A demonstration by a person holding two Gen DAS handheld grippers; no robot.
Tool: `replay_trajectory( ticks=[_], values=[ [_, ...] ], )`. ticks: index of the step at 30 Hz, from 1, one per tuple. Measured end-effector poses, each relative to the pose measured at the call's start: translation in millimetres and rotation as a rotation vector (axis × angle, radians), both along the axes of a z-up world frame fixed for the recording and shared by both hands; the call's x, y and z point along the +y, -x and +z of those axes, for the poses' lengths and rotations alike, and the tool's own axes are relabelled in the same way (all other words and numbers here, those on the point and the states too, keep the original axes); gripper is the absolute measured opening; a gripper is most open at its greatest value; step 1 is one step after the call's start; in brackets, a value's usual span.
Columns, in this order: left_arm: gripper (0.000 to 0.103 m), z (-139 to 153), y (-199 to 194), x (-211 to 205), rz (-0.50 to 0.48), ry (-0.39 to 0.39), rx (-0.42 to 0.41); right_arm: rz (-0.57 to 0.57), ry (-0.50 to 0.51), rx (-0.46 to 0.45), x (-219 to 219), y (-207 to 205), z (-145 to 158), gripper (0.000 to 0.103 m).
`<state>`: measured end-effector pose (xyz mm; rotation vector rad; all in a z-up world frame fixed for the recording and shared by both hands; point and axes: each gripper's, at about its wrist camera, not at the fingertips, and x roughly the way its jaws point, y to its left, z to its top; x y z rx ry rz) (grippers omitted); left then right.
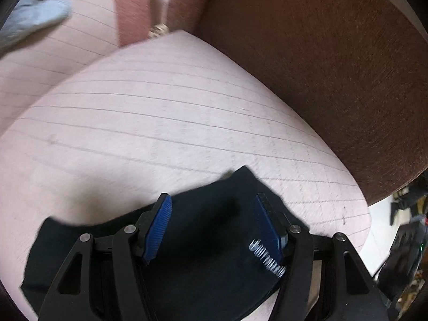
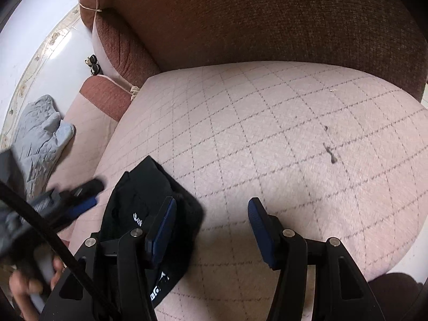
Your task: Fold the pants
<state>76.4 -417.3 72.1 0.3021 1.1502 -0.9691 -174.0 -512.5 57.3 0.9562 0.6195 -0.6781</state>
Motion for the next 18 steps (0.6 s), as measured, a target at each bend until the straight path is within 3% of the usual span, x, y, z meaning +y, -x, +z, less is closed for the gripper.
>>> replay_trajectory(
  ticks=[8,11,13,15,17,18],
  values=[
    [0.063,-36,-10,-60,-0.107,-0.059,0.142,0.08,-0.072,-0.073,2,-10,-9,0.065],
    [0.064,-50,-4,-73,-0.159,-0.109,0.132,0.122,-0.096,-0.096,2,-20,-14,0.065],
    [0.078,-54,1,-78,-0.193,-0.114,0.12,0.134,-0.107,-0.104,2,-25,-17,0.065],
    [0.083,-54,8,-81,-0.22,-0.107,0.116,0.144,-0.095,-0.11,4,-29,-16,0.066],
    [0.083,-54,17,-84,-0.244,-0.133,0.082,0.168,-0.087,-0.114,7,-37,-16,0.064],
    [0.073,-53,21,-84,-0.262,-0.15,0.055,0.181,-0.081,-0.112,9,-40,-16,0.061]
  ],
)
